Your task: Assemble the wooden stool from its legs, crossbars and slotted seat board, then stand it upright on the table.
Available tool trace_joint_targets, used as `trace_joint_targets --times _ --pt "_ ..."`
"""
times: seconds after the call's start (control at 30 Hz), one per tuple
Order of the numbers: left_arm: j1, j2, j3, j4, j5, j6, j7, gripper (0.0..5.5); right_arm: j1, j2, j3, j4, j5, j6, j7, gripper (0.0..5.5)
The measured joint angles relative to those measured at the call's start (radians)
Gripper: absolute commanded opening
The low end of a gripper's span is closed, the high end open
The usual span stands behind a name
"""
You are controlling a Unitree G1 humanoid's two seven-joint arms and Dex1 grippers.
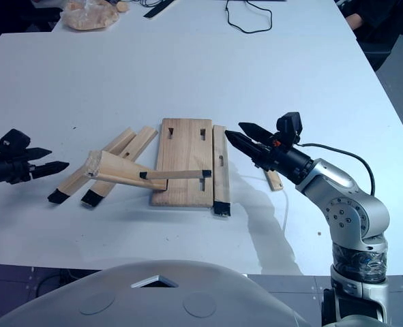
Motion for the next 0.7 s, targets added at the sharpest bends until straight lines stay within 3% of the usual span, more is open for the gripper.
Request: trace_joint_targets --times 0.7 --pt "0.066 0.004 -0.021 -0.031 0.045 -0.086 -0.043 3.73 0.009 -0.001 0.004 0.000 -0.012 0.000 0.000 2.95"
